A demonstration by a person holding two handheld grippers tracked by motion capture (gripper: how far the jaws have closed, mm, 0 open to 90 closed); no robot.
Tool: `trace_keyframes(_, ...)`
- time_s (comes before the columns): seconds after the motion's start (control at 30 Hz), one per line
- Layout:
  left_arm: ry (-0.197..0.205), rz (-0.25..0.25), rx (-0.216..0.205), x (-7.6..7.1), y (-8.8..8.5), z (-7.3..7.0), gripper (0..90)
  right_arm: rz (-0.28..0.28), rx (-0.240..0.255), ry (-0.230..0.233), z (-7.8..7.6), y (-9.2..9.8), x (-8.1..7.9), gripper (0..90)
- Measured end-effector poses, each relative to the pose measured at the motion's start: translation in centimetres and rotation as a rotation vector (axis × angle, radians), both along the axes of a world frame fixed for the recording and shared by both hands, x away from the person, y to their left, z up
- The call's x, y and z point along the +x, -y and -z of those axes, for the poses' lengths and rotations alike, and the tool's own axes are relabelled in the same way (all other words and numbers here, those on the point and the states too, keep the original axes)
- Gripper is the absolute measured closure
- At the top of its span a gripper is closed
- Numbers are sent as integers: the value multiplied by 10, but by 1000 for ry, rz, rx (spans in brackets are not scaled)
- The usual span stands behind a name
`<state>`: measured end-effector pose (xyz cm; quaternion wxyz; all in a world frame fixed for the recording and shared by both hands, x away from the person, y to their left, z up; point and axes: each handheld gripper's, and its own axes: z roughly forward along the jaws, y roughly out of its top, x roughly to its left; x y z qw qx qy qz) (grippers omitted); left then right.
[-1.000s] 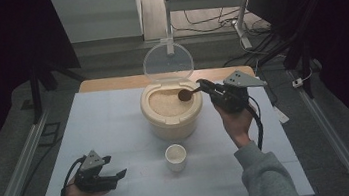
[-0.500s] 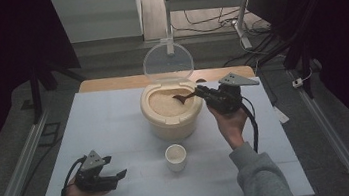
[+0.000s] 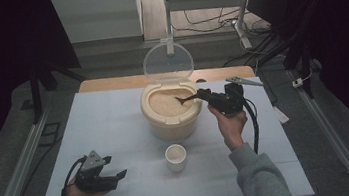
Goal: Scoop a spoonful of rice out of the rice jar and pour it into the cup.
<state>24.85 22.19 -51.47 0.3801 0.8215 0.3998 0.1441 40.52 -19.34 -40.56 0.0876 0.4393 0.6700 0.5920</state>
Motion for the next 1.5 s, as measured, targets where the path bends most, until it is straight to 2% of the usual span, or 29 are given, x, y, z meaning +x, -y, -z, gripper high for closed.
trace_keyframes(0.13, 0, 2, 2, 0, 0, 0, 232, 0, 40, -38, -1, 1, 0, 830)
trace_keyframes(0.33, 0, 2, 4, 0, 0, 0, 232, 10, 58, -72, 0, 3, 0, 830)
trace_keyframes(0.47, -1, -1, 1, 0, 0, 0, 232, 18, 100, -104, 1, 8, 2, 830)
trace_keyframes(1.1, 3, 1, 4, 0, 0, 0, 232, 33, 190, -147, -1, 22, 1, 830)
trace_keyframes(1.5, 5, 1, 4, 0, 0, -1, 232, 35, 248, -193, -1, 27, 3, 830)
